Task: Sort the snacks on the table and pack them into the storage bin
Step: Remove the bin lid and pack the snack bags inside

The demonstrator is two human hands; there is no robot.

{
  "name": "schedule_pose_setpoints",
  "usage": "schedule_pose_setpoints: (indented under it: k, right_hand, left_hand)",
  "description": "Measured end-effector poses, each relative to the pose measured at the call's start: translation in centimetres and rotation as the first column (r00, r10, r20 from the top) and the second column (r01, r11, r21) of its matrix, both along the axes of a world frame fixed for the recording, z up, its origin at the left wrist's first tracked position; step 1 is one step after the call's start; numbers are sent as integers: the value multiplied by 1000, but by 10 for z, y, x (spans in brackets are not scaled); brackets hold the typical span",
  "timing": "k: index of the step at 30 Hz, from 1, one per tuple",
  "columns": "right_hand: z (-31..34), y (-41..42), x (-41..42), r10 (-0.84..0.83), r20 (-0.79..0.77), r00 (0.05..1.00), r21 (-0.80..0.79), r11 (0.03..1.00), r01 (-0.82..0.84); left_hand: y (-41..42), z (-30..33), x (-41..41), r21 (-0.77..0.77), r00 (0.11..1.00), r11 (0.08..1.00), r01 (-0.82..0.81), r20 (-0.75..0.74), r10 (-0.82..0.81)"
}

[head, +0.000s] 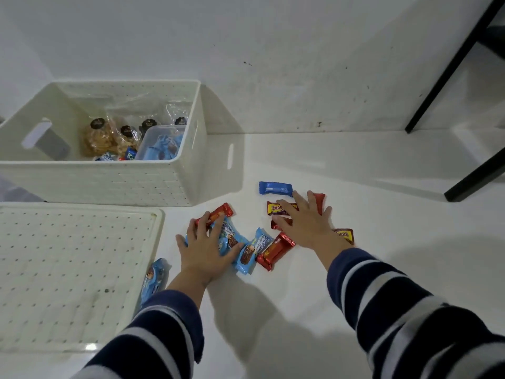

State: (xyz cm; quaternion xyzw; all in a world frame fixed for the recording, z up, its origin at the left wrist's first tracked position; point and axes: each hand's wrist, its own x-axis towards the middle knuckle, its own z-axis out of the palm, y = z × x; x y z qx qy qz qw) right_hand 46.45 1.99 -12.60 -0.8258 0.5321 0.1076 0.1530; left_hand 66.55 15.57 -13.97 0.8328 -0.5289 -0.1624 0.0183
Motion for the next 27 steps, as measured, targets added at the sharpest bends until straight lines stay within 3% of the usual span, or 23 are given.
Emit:
schedule_pose_setpoints:
  k: [5, 9, 12, 17, 27]
  right_hand:
    - [-3, 35, -13, 25, 47, 999, -37, 999, -23]
    - [7, 43, -12, 26, 79, 997, -23, 999, -24]
    - [12, 41, -7, 42, 61, 997, -54, 998, -38]
    - [13, 30, 3, 32, 36, 999, -46, 998, -30]
    - [10, -7, 27, 107, 17, 994, -36, 994, -106]
  left_hand:
    - [14, 6, -11, -3, 999, 999, 45, -16, -45]
    - [30, 14, -9, -84, 992, 993, 87, 102, -79]
    - [47, 14, 0, -141, 987, 989, -48, 144, 68]
    - [65, 2, 6, -55, 961, 970, -237, 135, 242]
    - [44, 5, -19, -106, 994, 990, -89, 55, 95]
